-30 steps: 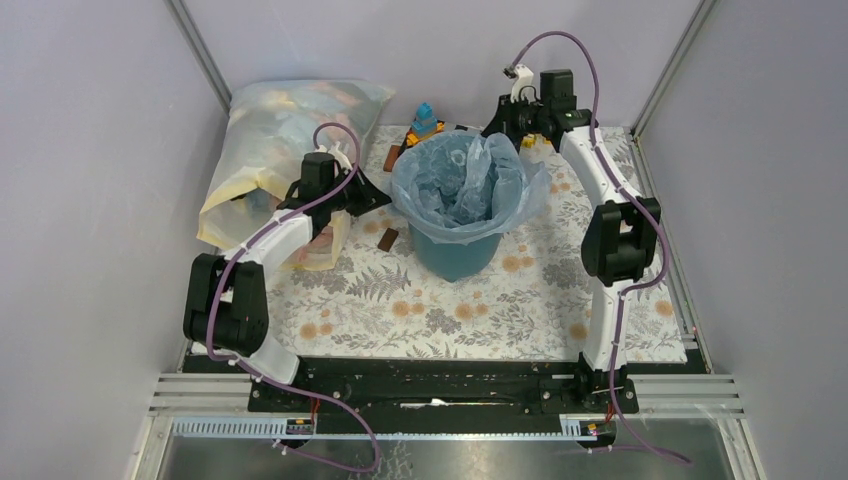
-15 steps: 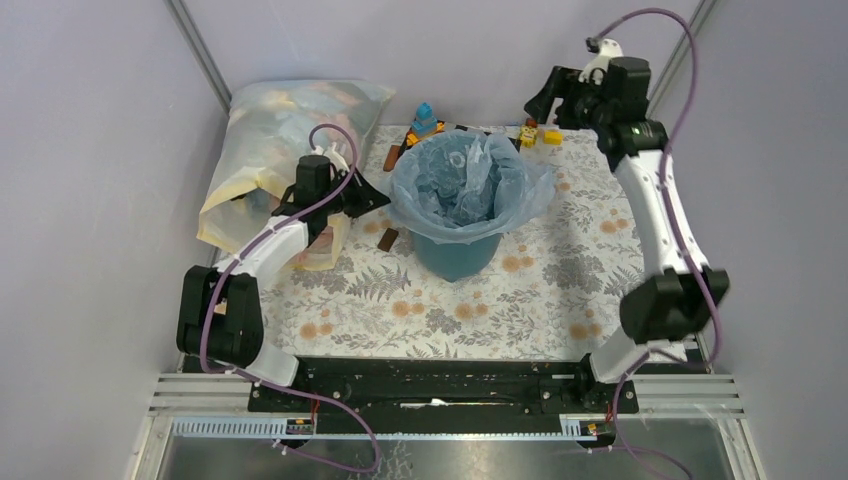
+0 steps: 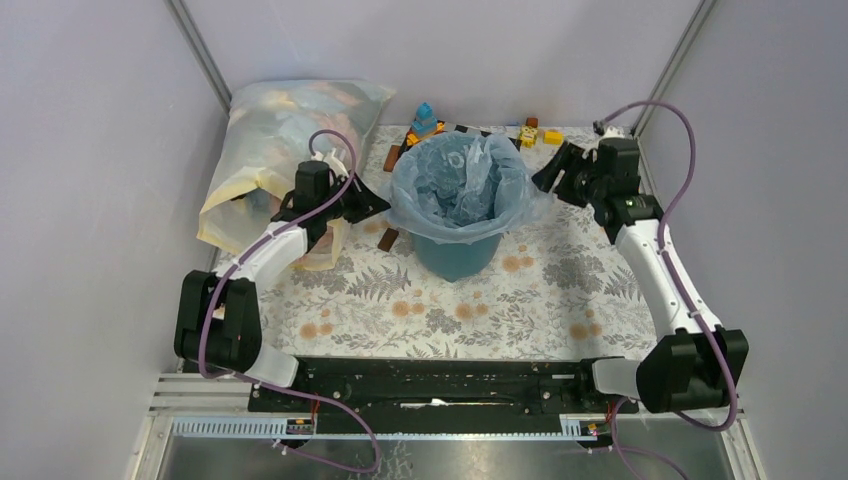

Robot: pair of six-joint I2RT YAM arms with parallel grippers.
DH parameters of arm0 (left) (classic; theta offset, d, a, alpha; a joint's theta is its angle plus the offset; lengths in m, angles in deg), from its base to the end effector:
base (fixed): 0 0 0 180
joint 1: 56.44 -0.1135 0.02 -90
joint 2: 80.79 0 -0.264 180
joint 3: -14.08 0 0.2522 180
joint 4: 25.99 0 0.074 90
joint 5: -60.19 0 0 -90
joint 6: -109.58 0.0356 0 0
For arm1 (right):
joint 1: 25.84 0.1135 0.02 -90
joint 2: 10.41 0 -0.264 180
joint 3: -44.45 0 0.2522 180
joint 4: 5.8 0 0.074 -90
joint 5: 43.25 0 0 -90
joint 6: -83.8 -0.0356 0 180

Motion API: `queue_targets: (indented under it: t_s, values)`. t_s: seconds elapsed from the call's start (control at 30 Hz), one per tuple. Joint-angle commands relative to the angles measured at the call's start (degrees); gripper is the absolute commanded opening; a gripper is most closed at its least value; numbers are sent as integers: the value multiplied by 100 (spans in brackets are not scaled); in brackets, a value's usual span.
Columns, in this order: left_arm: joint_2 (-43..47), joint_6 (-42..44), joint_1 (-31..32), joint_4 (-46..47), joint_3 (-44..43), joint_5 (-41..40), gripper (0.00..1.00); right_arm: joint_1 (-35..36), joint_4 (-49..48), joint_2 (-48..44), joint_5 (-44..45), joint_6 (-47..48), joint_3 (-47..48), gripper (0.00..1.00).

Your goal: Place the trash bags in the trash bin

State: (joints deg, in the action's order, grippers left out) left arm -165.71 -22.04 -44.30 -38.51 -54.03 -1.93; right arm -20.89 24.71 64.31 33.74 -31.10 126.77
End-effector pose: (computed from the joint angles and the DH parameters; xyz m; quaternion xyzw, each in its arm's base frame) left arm 0.3191 -0.0857 0.2519 -0.0955 0.8411 -0.4071 0.3432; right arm 0.2987 0.0339 0.3592 0.0818 0.8264 0.2326 0.5062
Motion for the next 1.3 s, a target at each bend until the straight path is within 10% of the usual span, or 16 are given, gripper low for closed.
queue_targets:
  t_s: [0.0,0.37,0.63,1.0,1.27]
  values:
    - [266,-17,7,352,57,148,2,32,-359,-568,541,-385,-634,67]
    - [184,14,59,381,188,61,2,25,-1717,-1398,345,-1177,-2697,52]
    - [40,-8,128,566,347,52,0,31,-2470,-740,123,-1389,-3217,6]
    - [-335,-25,272,950,592,60,0,28,-3724,696,-671,-1817,-3597,3]
    - [-538,-108,359,1318,722,132,0,32,-3656,883,-480,-1683,-3512,23]
